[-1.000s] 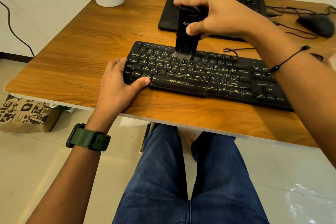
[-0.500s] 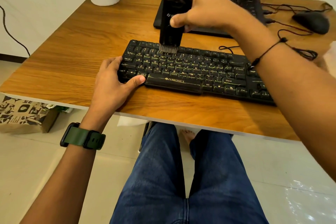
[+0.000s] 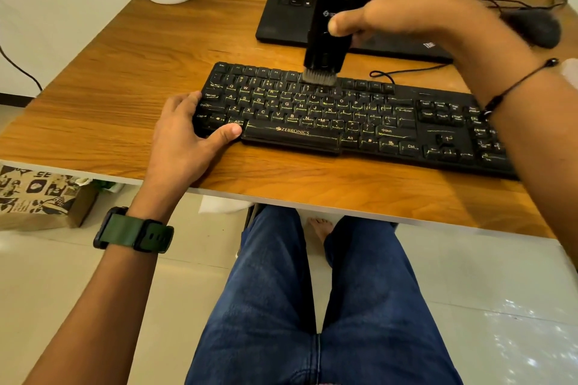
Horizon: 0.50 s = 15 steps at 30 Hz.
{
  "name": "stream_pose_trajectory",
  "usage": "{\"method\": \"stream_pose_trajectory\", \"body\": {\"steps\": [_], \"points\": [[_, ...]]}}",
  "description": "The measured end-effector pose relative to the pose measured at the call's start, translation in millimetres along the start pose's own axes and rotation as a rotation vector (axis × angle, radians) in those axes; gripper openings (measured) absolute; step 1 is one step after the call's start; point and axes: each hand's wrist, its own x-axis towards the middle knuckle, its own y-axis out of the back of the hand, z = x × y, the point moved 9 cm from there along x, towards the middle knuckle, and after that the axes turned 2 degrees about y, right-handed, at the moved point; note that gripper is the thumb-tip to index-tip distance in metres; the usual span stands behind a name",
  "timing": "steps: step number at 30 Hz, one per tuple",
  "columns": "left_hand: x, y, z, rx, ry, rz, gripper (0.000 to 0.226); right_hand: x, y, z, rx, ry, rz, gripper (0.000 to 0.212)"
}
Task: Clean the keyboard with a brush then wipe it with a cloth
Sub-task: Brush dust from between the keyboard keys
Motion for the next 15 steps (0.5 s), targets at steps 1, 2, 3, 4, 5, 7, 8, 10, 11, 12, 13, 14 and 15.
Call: {"method": "stream_pose_trajectory", "body": {"steps": [1, 2, 3, 4, 5, 7, 8, 10, 11, 12, 13, 14, 15], "points": [[-0.3, -0.1, 0.3, -0.001, 0.0, 0.0, 0.078, 4.0, -6.3, -3.9, 0.0, 0.013, -0.01, 0.064], [-0.4, 0.0, 1.1, -0.002, -0.002, 0.0, 0.078, 7.4, -12.8, -6.2, -0.012, 0.023, -0.025, 0.064], [-0.7, 0.1, 1.7, -0.002, -0.003, 0.0, 0.078, 9.8, -18.5, -6.9, -0.036, 0.031, -0.041, 0.064], [-0.5, 0.1, 1.9, -0.002, -0.001, -0.001, 0.077, 10.7, -22.0, -6.3, -0.059, 0.034, -0.054, 0.065], [-0.3, -0.3, 1.8, -0.003, 0.0, -0.003, 0.077, 10.3, -22.6, -4.4, -0.072, 0.032, -0.06, 0.065], [-0.3, -0.5, 1.7, -0.003, -0.004, -0.004, 0.076, 6.0, -17.9, 3.5, -0.056, 0.009, -0.061, 0.065], [-0.2, -0.5, 2.1, -0.004, -0.008, -0.005, 0.076, 2.2, -14.0, 9.2, -0.044, -0.008, -0.059, 0.065], [-0.1, 0.2, 1.8, -0.008, -0.007, -0.004, 0.076, -6.5, -6.3, 20.2, -0.023, -0.037, -0.053, 0.065], [-0.3, 0.2, 1.5, -0.009, -0.004, -0.006, 0.076, -10.8, -2.3, 25.0, -0.016, -0.049, -0.05, 0.065], [-0.4, 0.1, 1.0, -0.009, 0.0, -0.009, 0.077, -14.8, 2.0, 28.7, -0.011, -0.061, -0.046, 0.065], [-0.5, 0.1, 0.3, -0.007, 0.003, -0.011, 0.078, -18.5, 6.0, 31.0, -0.006, -0.072, -0.04, 0.065], [-0.4, 0.3, 0.1, -0.005, 0.003, -0.011, 0.078, -21.8, 10.0, 31.4, -0.003, -0.08, -0.033, 0.065], [-0.5, 0.2, -0.1, -0.004, 0.002, -0.011, 0.078, -24.2, 13.2, 30.6, -0.001, -0.082, -0.026, 0.065]]}}
